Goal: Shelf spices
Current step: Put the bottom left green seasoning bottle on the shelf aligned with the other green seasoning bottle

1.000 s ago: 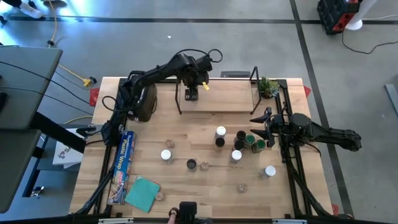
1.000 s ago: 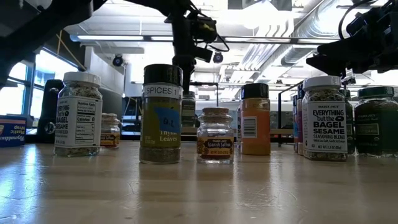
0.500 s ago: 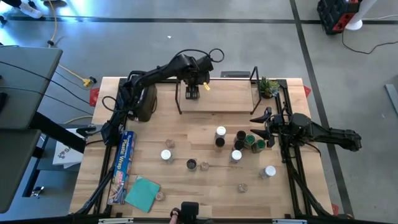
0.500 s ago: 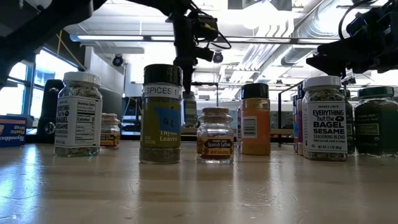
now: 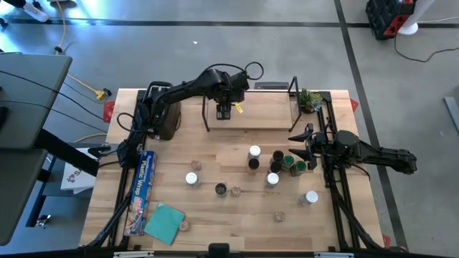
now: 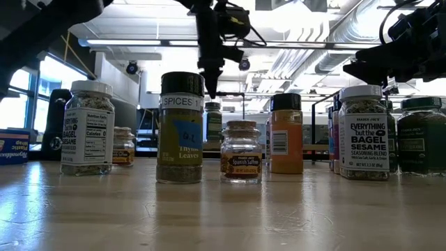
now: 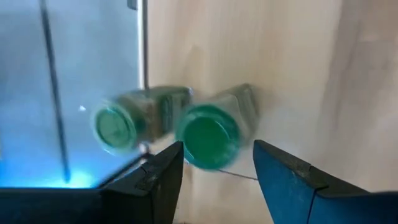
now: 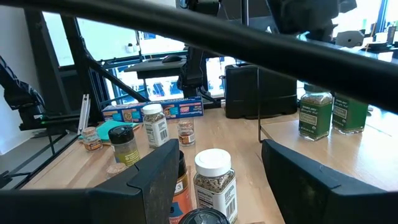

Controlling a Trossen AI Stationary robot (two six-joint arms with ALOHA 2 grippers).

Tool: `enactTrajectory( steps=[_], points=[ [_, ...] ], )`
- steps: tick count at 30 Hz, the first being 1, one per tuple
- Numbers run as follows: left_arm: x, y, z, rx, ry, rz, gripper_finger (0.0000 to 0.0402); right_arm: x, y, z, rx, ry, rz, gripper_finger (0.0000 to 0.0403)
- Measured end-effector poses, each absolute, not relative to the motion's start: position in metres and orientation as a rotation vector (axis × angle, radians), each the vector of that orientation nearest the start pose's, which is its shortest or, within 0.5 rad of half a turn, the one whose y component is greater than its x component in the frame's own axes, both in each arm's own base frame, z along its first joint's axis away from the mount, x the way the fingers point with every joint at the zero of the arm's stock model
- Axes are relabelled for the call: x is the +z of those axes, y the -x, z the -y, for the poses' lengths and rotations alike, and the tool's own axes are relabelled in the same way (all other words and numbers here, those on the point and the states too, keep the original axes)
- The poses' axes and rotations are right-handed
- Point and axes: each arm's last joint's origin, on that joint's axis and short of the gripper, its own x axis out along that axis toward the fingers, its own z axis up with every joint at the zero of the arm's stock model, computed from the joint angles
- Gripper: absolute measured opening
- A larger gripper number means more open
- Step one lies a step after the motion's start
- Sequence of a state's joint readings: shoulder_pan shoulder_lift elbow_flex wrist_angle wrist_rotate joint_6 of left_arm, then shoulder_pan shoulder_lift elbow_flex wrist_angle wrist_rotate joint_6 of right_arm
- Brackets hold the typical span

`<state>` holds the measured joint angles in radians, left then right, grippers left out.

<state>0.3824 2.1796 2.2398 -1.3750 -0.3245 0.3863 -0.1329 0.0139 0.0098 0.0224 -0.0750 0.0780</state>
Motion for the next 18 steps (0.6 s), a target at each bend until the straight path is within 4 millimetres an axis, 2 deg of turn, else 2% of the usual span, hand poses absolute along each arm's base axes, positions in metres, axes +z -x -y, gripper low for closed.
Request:
enactTrajectory(
  steps=[3, 7, 14, 16, 18],
  points=[
    [0.303, -0.398, -0.166, 0.296, -0.181, -1.444, 0.0180, 0.168, -0.097, 0.011, -0.057, -0.076, 0.020, 0.0224],
    [0.301, -0.399, -0.161, 0.209, -0.074, -1.416, 0.0138, 0.168, -0.097, 0.011, -0.057, -0.076, 0.020, 0.0224],
    [0.280, -0.402, -0.170, 0.202, -0.067, -1.418, 0.0021, 0.168, -0.097, 0.011, -0.057, -0.076, 0.020, 0.0224],
    [0.272, -0.402, -0.174, 0.208, -0.061, -1.425, 0.0006, 0.168, -0.097, 0.011, -0.057, -0.076, 0.021, 0.0224],
    [0.268, -0.401, -0.177, 0.226, -0.067, -1.440, 0.0007, 0.168, -0.097, 0.011, -0.057, -0.076, 0.020, 0.0224]
  ],
)
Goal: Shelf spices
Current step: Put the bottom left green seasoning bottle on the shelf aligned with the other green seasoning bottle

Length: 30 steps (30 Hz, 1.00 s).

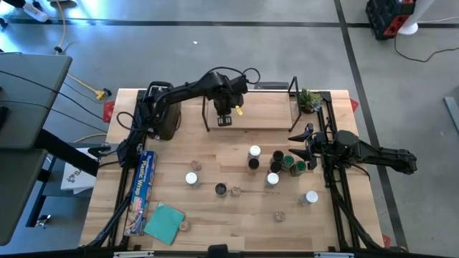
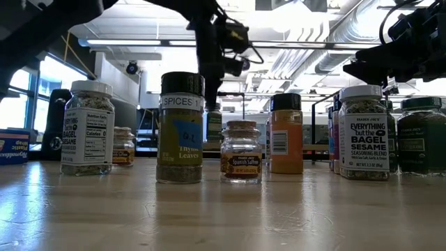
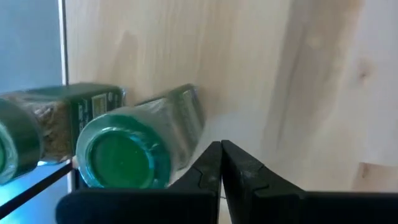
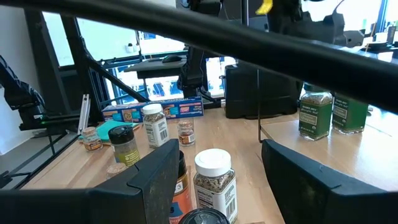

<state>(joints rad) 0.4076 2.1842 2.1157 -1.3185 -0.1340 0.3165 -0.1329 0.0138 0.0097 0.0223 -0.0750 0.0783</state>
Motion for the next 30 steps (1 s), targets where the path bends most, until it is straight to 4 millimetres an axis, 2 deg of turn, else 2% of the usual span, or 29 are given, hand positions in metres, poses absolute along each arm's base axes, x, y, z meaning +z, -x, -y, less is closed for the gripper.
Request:
enactTrajectory(
  steps=[5, 12, 30],
  points=[
    [0.264, -0.402, -0.183, 0.287, -0.148, -1.444, 0.0007, 0.168, -0.097, 0.011, -0.057, -0.076, 0.021, 0.0224],
    [0.264, -0.399, -0.191, 0.304, -0.171, -1.448, 0.0001, 0.168, -0.097, 0.011, -0.057, -0.076, 0.021, 0.0224],
    [0.266, -0.394, -0.192, 0.389, -0.227, -1.509, 0.0001, 0.168, -0.097, 0.011, -0.057, -0.076, 0.021, 0.0224]
  ],
)
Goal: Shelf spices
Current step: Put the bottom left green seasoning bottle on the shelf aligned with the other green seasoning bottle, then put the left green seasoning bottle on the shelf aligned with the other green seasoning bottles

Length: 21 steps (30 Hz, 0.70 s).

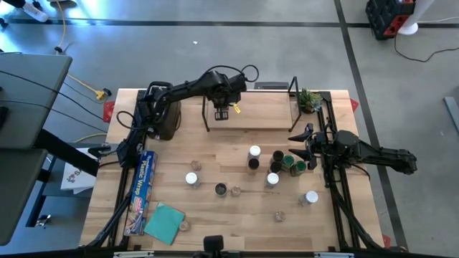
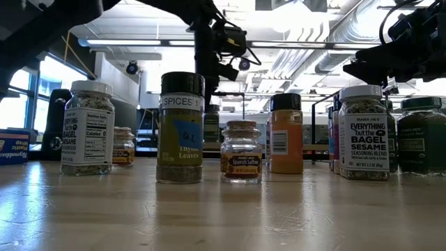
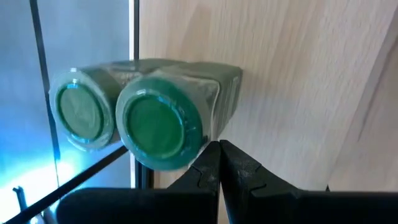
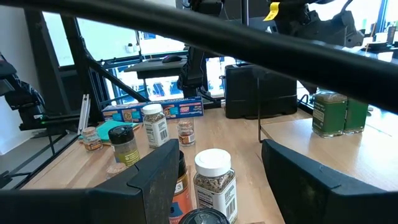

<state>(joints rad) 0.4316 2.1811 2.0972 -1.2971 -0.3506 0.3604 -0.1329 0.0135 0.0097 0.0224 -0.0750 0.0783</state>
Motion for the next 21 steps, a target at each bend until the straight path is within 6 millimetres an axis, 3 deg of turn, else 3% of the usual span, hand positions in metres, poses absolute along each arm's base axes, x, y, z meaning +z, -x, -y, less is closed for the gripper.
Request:
enactTrajectory(
  steps=[10, 16, 21],
  points=[
    [0.275, -0.381, -0.175, 0.422, -0.134, -1.600, 0.0001, 0.168, -0.097, 0.011, -0.057, -0.076, 0.021, 0.0224],
    [0.315, -0.378, -0.141, 0.300, 0.000, -1.398, 0.0001, 0.168, -0.097, 0.011, -0.057, -0.076, 0.021, 0.0224],
    [0.340, -0.389, -0.111, 0.211, 0.063, -1.170, 0.0001, 0.168, -0.097, 0.011, -0.057, -0.076, 0.021, 0.0224]
  ],
)
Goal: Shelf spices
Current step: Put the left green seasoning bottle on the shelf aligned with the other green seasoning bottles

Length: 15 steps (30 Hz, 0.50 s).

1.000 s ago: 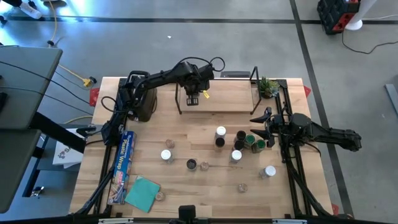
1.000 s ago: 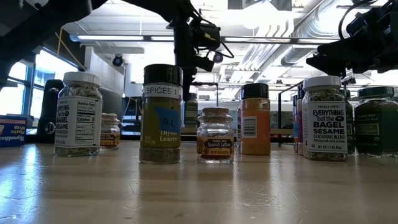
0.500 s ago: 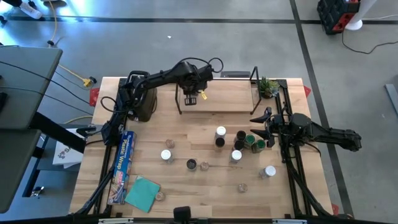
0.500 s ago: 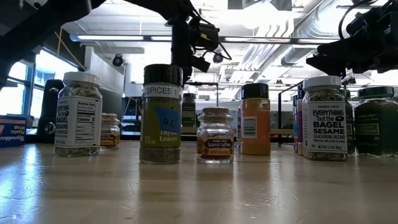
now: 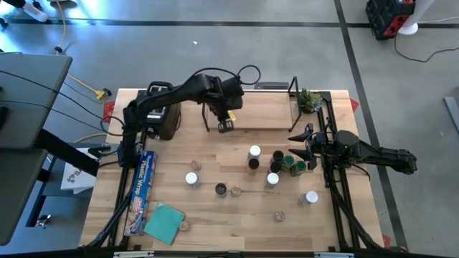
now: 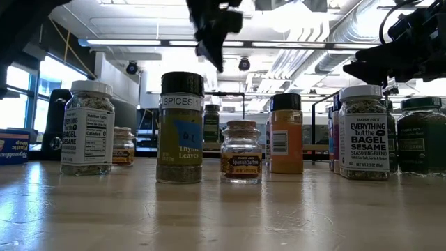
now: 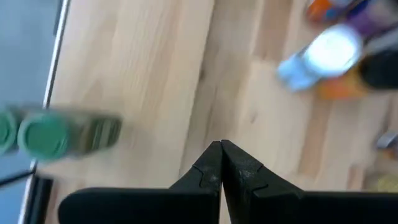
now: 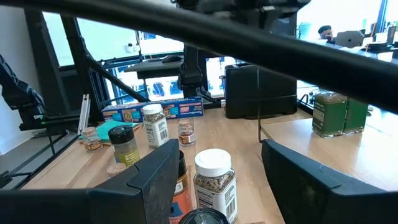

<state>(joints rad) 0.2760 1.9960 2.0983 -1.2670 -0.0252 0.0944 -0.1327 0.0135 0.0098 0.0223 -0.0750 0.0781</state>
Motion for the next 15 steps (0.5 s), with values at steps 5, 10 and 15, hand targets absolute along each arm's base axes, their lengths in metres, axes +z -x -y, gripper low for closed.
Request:
enactTrajectory(
  steps=[5, 10, 15],
  points=[
    [0.352, -0.406, -0.072, 0.194, 0.100, -1.012, 0.0001, 0.168, -0.097, 0.011, -0.057, -0.076, 0.020, 0.0224],
    [0.372, -0.408, -0.032, 0.169, 0.203, -0.873, 0.0001, 0.168, -0.097, 0.011, -0.069, 0.005, 0.019, 0.0224],
    [0.406, -0.383, -0.005, 0.227, 0.297, -0.774, 0.0001, 0.168, -0.097, 0.014, -0.153, 0.499, -0.019, 0.0224]
  ],
)
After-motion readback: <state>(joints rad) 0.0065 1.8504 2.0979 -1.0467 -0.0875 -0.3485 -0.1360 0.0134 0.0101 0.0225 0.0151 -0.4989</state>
